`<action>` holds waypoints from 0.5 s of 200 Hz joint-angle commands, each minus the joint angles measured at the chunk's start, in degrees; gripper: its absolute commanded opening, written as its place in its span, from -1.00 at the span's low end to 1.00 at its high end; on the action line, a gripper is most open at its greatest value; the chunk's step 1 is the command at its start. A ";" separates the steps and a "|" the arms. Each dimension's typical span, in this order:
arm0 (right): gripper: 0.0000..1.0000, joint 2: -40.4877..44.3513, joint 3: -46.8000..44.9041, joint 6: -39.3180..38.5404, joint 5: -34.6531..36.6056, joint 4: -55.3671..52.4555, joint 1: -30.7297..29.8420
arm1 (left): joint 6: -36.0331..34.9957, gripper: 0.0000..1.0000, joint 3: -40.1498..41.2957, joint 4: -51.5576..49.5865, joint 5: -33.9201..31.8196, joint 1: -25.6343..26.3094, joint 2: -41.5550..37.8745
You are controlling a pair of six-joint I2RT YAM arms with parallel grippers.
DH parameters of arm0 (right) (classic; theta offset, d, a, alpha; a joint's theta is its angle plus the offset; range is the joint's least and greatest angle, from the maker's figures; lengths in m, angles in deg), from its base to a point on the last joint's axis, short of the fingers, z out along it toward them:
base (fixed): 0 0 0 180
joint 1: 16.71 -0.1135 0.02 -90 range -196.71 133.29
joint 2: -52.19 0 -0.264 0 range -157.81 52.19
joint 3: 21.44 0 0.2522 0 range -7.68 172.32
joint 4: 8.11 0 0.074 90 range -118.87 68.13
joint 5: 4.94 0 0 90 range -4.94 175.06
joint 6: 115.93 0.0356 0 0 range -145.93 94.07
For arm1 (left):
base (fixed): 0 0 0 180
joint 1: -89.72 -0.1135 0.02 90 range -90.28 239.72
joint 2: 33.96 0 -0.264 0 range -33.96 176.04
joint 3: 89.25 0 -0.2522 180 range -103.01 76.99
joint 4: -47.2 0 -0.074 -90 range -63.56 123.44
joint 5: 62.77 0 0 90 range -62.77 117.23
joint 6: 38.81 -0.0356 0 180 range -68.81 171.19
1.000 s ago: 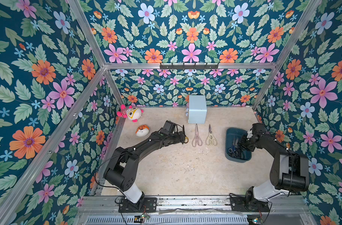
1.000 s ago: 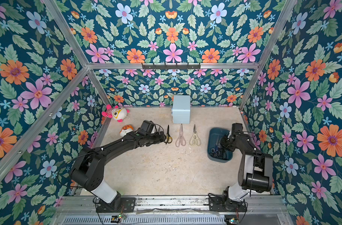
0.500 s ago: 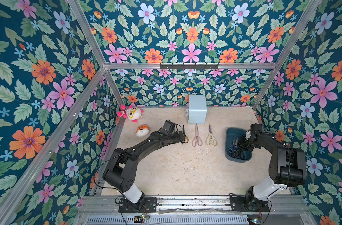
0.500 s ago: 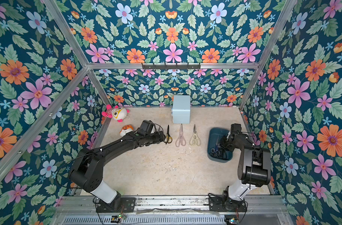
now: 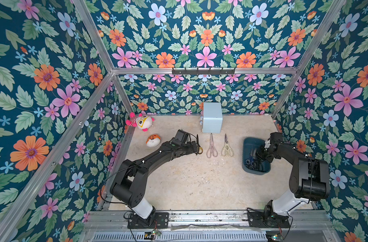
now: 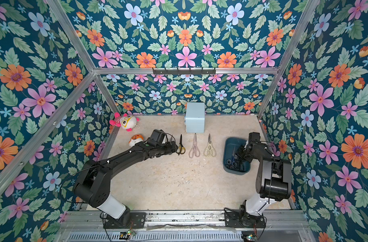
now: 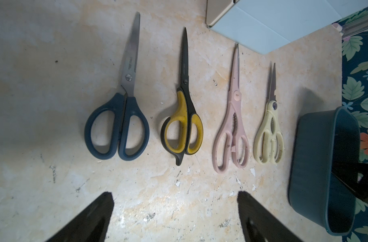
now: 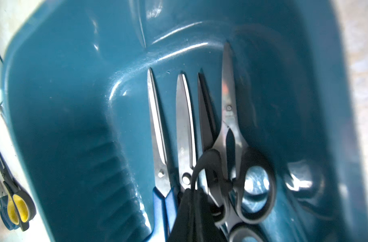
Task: Take the scissors out of the storage box
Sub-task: Pick up the scissors from the storage box.
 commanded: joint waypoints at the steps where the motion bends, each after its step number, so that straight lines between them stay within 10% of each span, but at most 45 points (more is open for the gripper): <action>1: -0.93 0.10 0.39 -0.55 0.31 -0.45 -0.03 | 0.07 0.94 0.17 -0.52 -0.47 0.00 -0.38; 100: -0.45 -3.61 1.53 -0.62 1.49 -0.87 -0.02 | 0.24 0.94 0.89 -0.24 -0.73 0.00 -0.65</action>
